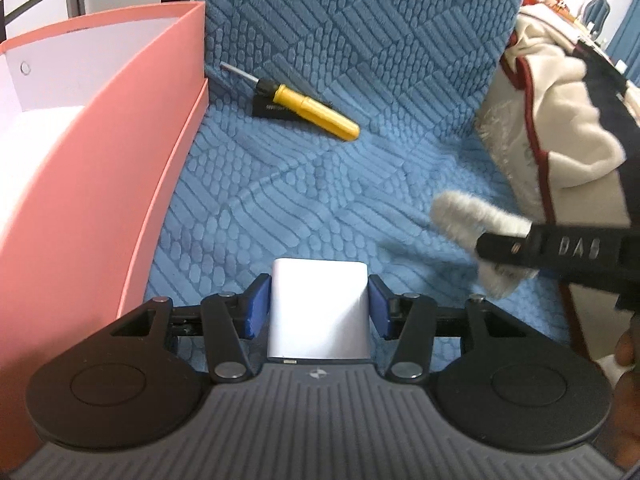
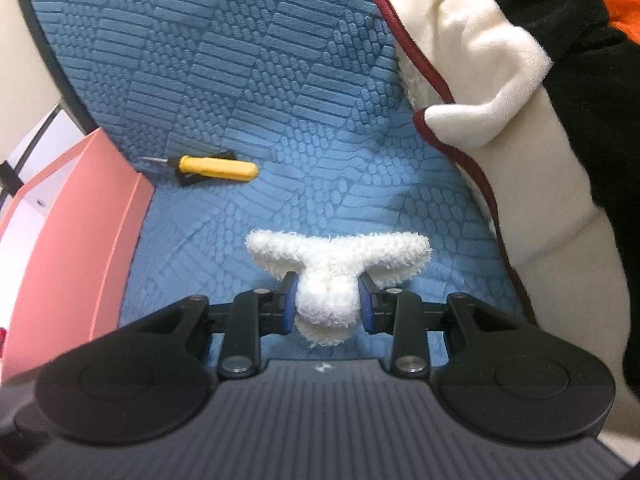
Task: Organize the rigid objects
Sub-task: 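Carry the charger in the left tool while the right tool carries the toy over the pink box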
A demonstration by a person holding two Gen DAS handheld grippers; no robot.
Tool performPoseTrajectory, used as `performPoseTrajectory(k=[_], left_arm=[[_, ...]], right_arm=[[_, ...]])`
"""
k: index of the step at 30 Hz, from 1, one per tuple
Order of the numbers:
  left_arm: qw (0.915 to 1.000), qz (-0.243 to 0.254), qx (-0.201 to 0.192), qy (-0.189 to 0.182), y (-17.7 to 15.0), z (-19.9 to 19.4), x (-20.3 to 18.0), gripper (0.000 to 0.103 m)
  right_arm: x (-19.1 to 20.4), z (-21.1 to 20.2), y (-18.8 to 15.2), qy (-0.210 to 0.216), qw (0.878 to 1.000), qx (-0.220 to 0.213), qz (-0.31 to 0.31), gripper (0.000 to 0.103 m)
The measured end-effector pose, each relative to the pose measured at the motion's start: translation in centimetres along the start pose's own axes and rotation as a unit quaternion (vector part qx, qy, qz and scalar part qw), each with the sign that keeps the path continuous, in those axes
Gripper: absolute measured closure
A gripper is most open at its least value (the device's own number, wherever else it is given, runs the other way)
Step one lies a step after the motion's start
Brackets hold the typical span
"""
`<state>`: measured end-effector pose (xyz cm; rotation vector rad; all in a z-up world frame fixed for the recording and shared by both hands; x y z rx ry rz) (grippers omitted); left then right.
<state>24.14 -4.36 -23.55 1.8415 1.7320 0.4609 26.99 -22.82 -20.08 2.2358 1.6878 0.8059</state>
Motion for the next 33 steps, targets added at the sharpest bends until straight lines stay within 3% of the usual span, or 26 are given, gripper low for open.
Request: performPoseTrajectory(k=[13,17,20,33], left_arm=[[0.9993,-0.011,-0.021,-0.029,0.7,-3.8,0.9,0.046],[0.9976,-0.039,-0.023,-0.051,1.0,-5.3,1.0,0.046],[0.9978,-0.027,-0.037,-0.047,1.4,-6.5,0.4,0.046],[0.9957,-0.046,-0.055,-0.058,4.7,-12.0,3.6,0.046]], right_arm=[[0.8,-2.9,-2.3,0.007,1.0,-0.006,-0.015,0.069],[1.3,-4.0,-2.7,0.02,1.0,-0.006,-0.018,0.069],[1.7,-4.6,-2.8,0.026,0.999,-0.005,-0.036,0.069],[5.1,-8.5,-0.3,0.064,0.995,-0.04,-0.06,0.069]])
Point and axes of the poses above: each gripper's, at about its wrist camera, not at the fingertips, and z roughly the way its jaws point, x to its left, y to its top, the point moved 2 cm from there along z, roughly the way its jaws point, and after that the axes turned 5 degrees about z, right-handed, at the moved point
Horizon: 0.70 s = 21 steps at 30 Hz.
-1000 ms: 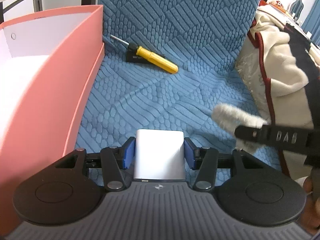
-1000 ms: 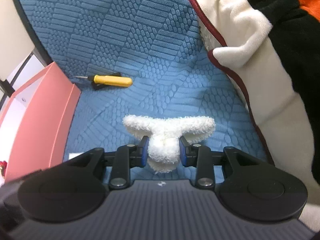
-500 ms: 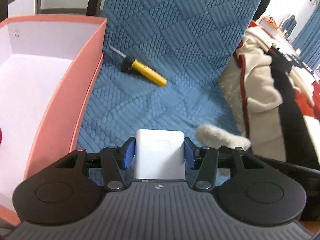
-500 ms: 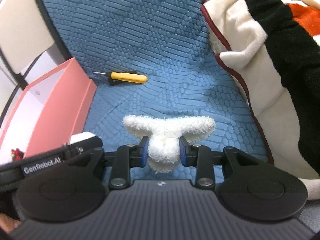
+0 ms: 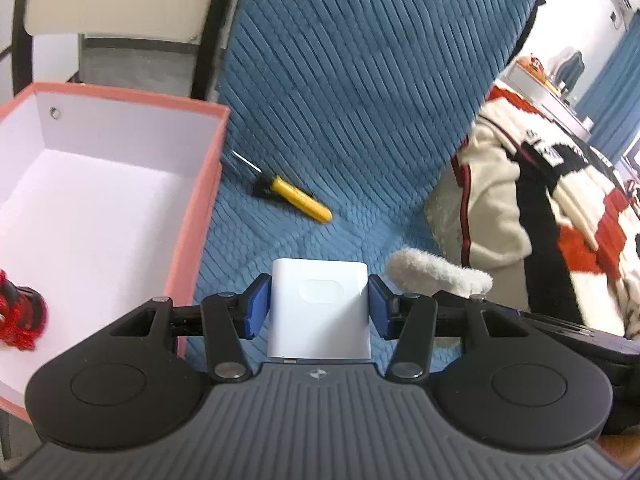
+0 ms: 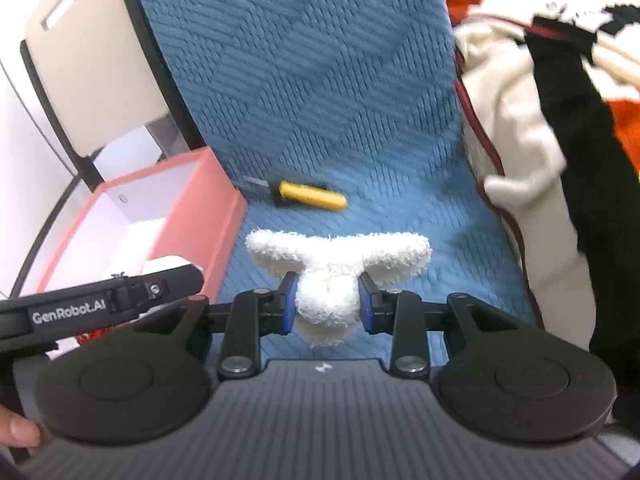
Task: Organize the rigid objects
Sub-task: 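Carry the charger in the left tool while the right tool carries the toy over the pink box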
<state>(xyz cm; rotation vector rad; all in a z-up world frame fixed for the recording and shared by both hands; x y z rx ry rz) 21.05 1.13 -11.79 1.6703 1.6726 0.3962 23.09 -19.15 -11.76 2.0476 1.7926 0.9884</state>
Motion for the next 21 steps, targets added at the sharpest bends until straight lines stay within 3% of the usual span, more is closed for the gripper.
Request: performPoseTrajectory(k=[13,21], left_arm=[[0.9978,-0.011,-0.062,0.024,6.5,-7.9,4.5,0.046],[0.9941,-0.036,-0.089,0.05,9.1,-12.0,9.4,0.046]], right_arm=[[7.5,-2.3,4.3,0.05,0.997,-0.045,-0.026,0.069],[13.3,-2.4,5.2,0.079,0.994,-0.057,-0.058,0.069]])
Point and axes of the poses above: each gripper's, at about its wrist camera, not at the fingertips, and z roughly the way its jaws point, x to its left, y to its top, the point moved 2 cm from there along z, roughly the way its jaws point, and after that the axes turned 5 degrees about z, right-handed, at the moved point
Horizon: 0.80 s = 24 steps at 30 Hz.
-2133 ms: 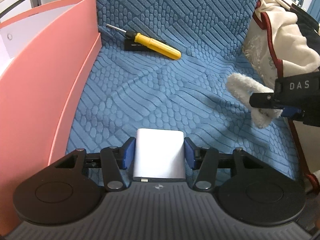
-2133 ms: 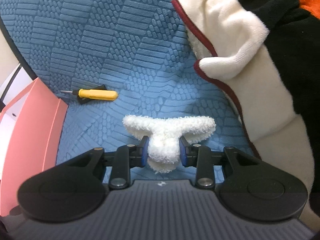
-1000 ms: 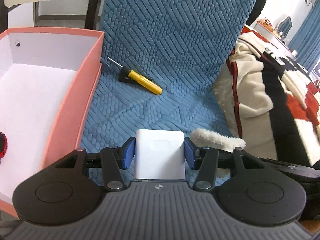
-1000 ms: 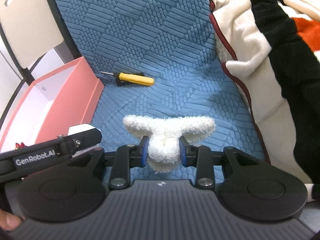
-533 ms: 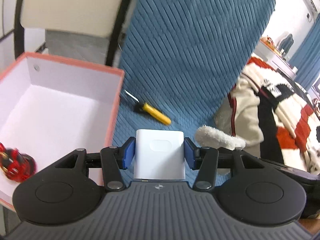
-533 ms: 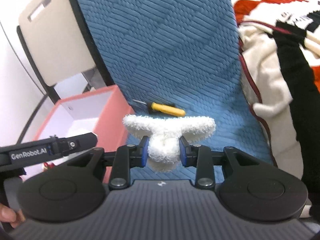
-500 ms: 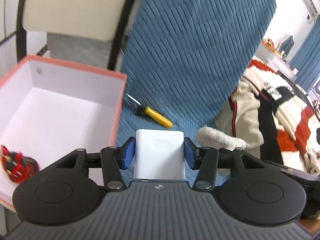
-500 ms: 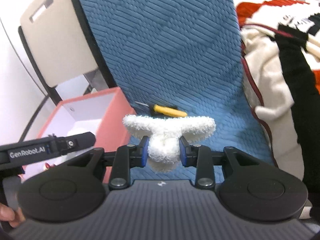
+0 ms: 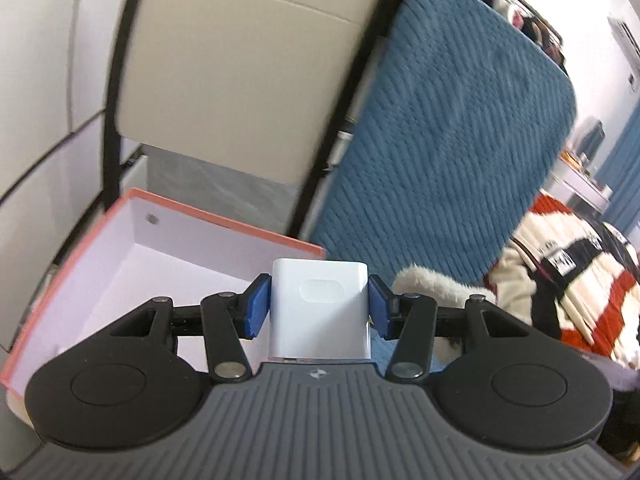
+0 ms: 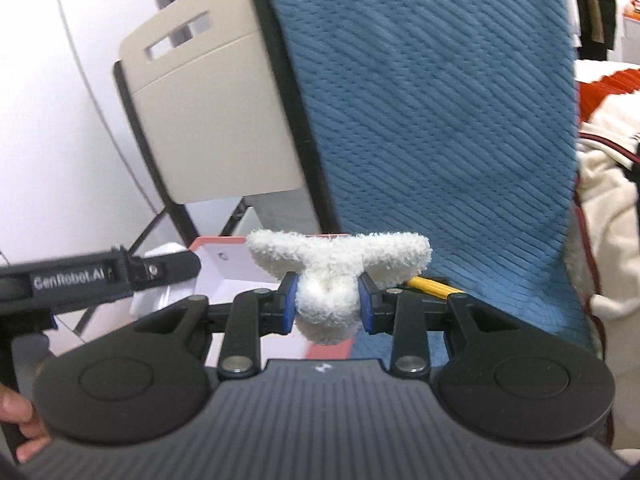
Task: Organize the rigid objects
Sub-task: 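Carry the charger in the left tool while the right tool carries the toy over the pink box, then open the left tool to drop the charger while the right tool releases the toy into the box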
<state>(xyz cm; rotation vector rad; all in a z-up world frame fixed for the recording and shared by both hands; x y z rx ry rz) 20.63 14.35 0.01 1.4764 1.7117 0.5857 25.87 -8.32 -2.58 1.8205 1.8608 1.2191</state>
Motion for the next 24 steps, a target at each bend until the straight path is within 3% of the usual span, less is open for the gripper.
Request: performPoseTrajectory(k=[9,20,24], left_arm=[[0.9989,-0.007,0.01,0.044,-0.7,-0.9,6.6,0.046],[0.9933,-0.046,0.085,0.064,-7.0,2.5,13.1,0.046],[0.9915,-0.05,0.102,0.063,-8.5,3.2,14.1,0.046]], right_arm=[[4.9,3.0,-1.9,0.026,0.999,0.032,-0.023,0.069],[6.3,7.9,-8.4,0.016,0.991,0.125,-0.035,0.069],[7.2,8.8,-9.5,0.006,0.99,0.133,-0.056,0.067]])
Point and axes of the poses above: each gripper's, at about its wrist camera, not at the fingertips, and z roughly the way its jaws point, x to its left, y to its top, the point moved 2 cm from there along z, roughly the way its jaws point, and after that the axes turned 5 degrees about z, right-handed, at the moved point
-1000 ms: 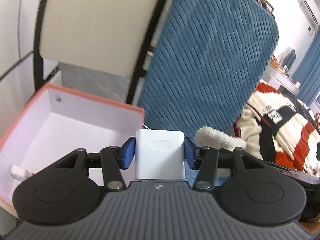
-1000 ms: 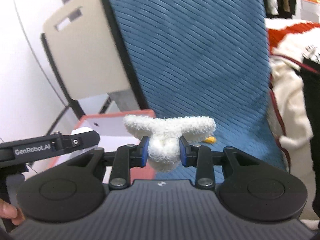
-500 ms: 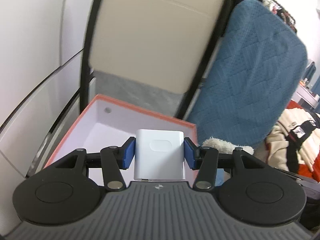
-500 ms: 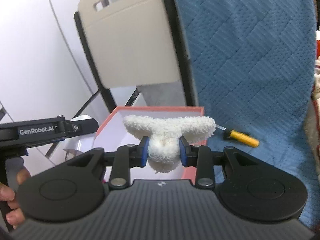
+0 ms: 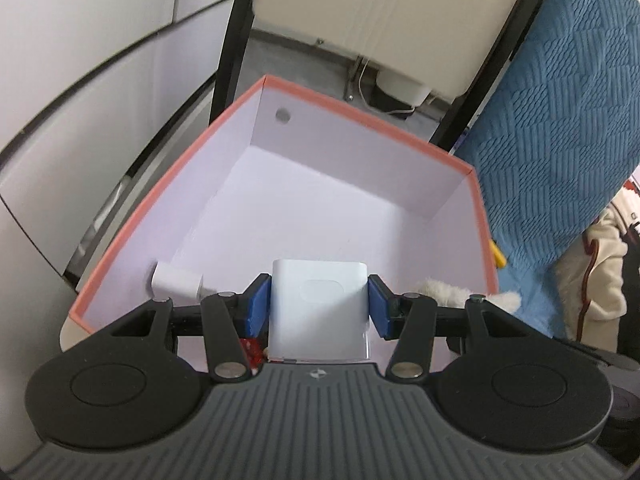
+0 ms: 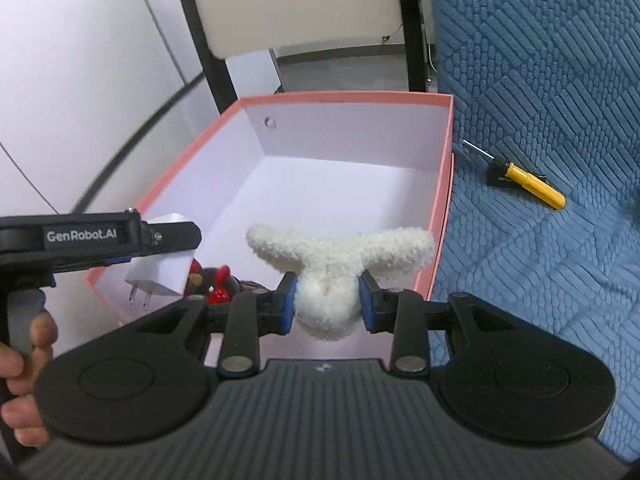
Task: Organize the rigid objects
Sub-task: 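Open the left tool to drop the charger while the right tool releases the toy into the box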
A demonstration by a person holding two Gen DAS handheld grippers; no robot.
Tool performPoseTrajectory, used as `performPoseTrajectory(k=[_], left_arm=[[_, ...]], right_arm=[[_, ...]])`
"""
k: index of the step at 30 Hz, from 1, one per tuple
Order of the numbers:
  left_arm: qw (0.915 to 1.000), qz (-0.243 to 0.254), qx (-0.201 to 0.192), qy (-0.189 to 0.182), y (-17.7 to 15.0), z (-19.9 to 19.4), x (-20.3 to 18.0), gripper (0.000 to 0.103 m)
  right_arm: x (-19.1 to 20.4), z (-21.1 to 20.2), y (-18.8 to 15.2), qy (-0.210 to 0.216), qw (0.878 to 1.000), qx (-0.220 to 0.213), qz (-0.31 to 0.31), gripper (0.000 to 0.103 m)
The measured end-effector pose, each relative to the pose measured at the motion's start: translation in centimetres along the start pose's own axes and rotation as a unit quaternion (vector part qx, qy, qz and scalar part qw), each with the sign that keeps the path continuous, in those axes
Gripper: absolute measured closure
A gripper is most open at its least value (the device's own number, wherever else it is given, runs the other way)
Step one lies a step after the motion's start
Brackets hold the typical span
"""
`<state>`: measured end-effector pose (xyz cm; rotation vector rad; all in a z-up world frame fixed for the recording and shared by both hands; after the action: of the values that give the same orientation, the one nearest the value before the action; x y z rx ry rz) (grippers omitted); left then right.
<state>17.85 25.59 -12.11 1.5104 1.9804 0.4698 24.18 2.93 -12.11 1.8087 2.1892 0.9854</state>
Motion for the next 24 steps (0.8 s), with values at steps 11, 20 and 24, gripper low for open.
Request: performPoseTrajectory(k=[11,20,24], left_arm=[[1.0,-0.002,0.004,-0.007,-0.3,0.5,0.7,0.046],[0.9994,0.008,-0.033,-0.008,0.3,-2.3,-0.9,0.045],[0.9983,0.015,-0.055,-0.014,0.6,-4.2,-2.5,0.045]], right_arm=[[0.2,1.4,0.1,0.006,1.0,0.018,0.004,0.063],[0.6,-0.8,0.6,0.029,0.999,-0.011,0.007,0.063],[0.3,-3.1,1.3,0.042,0.998,-0.042,0.007,0.063]])
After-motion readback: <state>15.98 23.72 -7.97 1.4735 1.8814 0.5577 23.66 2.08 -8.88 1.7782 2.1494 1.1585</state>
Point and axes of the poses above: each gripper's, at about its wrist camera, not at the fingertips, and z roughly the way its jaws point, x to its left, y to its top, the point moved 2 cm from there along z, roughly the way its jaws point, and after that the axes turned 5 degrees about z, right-handed, at the moved point
